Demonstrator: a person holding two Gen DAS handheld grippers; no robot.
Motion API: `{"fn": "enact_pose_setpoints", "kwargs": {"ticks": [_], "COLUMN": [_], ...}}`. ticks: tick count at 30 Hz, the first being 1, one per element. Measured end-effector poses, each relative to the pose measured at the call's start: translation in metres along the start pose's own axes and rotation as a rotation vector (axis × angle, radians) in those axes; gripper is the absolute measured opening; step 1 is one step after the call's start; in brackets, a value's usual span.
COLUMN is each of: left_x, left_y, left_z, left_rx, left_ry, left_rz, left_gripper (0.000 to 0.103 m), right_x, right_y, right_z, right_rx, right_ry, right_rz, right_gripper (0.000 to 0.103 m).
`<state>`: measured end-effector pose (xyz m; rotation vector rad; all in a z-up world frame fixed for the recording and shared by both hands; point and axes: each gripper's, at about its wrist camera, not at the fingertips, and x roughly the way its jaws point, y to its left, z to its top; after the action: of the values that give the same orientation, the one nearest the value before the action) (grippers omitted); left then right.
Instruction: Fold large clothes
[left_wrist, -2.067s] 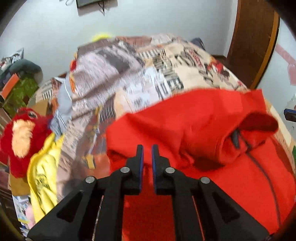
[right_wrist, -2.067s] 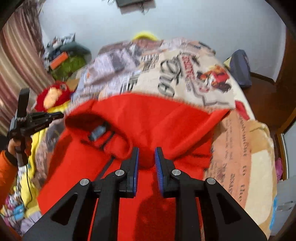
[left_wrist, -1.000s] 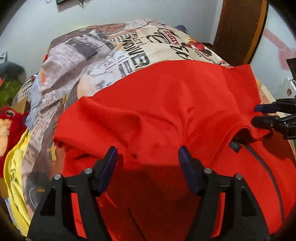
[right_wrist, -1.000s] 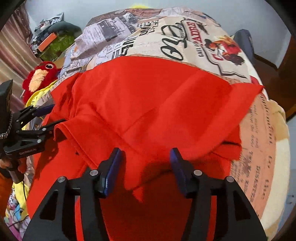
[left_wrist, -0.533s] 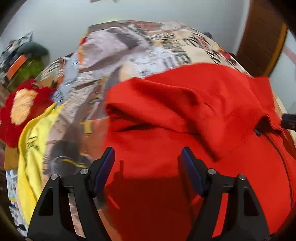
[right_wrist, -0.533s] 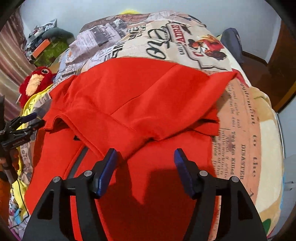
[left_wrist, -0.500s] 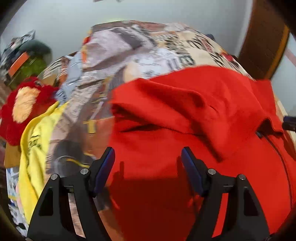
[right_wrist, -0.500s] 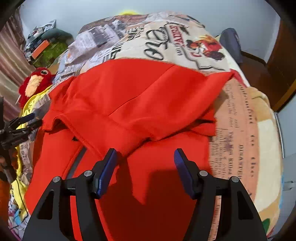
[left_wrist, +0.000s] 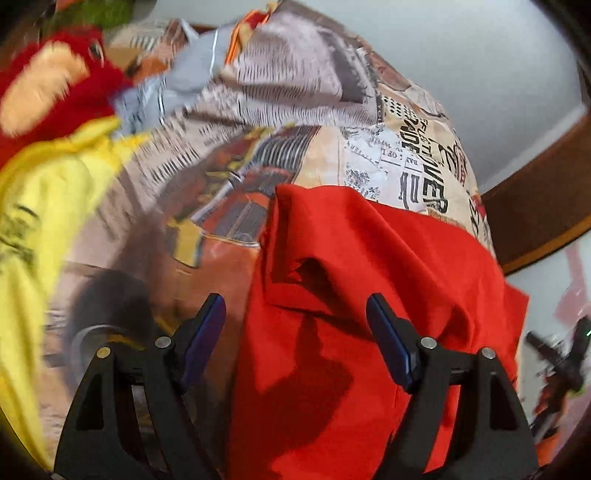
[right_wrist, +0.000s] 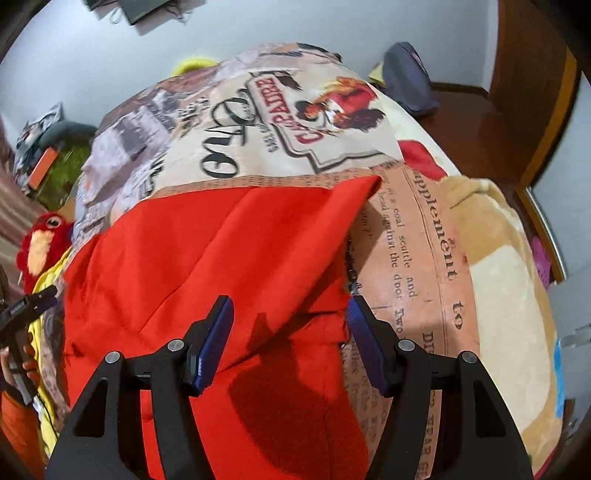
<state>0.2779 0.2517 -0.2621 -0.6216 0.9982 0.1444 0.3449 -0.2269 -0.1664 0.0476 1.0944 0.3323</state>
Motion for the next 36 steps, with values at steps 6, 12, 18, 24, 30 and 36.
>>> {"fn": "enact_pose_setpoints", "kwargs": {"ticks": [6, 12, 18, 24, 30, 36], "left_x": [0.039, 0.078, 0.089, 0.067, 0.020, -0.003], "left_y": [0.002, 0.010, -0.005, -0.011, -0.032, -0.058], "left_z": [0.015, 0.033, 0.037, 0.042, 0.065, 0.098], "left_rx": [-0.063, -0.119, -0.046, 0.012, 0.115, 0.206], "left_ry": [0.028, 0.090, 0.092, 0.002, -0.126, -0.211], "left_rz": [-0.046, -0.100, -0.102, -0.038, 0.008, 0.056], "left_gripper": [0.078, 0.078, 0.033, 0.012, 0.011, 0.011], "right_x": [0.030, 0.051, 0.072, 0.068, 0.045, 0.036], "right_y": [-0.014, -0.025, -0.042, -0.033, -0.013, 0.013], "right_z": [0.008, 0.018, 0.028, 0.036, 0.061, 0.096], "right_rx": [0.044, 0.101, 0.216, 0.167, 0.057, -0.034], "right_ry": [0.058, 0.081, 0.063, 0.012, -0.089, -0.178], "right_rz": [0.009, 0.072, 0.172, 0.148, 0.119, 0.087], "right_gripper": [0.060, 0.060, 0.060, 0.025, 0.012, 0.011]}}
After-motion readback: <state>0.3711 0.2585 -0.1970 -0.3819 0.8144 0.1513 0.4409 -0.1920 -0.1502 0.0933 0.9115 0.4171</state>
